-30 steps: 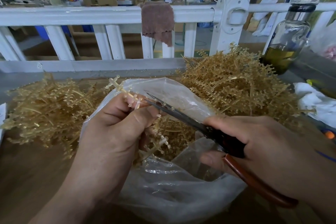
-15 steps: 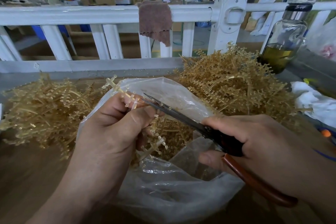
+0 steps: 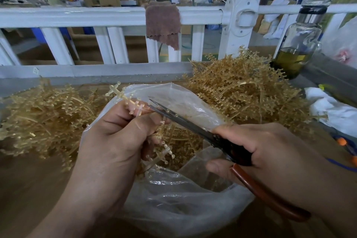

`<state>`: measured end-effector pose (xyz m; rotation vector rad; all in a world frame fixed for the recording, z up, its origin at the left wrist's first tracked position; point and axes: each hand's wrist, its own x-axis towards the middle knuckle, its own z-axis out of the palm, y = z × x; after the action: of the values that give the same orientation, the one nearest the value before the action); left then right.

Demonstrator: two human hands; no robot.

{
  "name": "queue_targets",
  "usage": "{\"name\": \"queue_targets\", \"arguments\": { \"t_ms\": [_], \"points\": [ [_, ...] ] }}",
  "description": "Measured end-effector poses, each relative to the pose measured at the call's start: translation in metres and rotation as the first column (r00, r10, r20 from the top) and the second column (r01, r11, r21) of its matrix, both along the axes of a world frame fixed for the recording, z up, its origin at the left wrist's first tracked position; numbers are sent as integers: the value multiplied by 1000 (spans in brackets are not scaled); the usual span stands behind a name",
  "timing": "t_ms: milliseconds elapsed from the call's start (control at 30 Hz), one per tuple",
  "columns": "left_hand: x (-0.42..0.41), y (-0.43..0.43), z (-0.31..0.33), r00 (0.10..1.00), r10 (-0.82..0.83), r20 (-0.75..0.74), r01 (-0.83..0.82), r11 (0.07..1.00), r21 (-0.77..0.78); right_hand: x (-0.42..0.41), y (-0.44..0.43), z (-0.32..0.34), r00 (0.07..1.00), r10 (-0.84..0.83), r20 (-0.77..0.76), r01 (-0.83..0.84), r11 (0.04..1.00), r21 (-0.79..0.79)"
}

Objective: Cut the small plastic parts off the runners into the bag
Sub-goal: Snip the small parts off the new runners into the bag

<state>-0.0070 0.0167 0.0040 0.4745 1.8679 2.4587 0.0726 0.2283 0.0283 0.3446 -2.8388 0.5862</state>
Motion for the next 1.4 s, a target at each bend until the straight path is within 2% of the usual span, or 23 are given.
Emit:
{"name": "queue_targets", "arguments": {
  "t_ms": [933,1400],
  "points": [
    [0,-1,-1,1000,-26,-4,26,1000,-17,-6,6,-6,994,79,-73,-80,997,-6],
    [-1,-2,-1,999,-52,-7,52,998,-22,-6,7,-5,996,62,-70,-61,998,15]
  ]
}}
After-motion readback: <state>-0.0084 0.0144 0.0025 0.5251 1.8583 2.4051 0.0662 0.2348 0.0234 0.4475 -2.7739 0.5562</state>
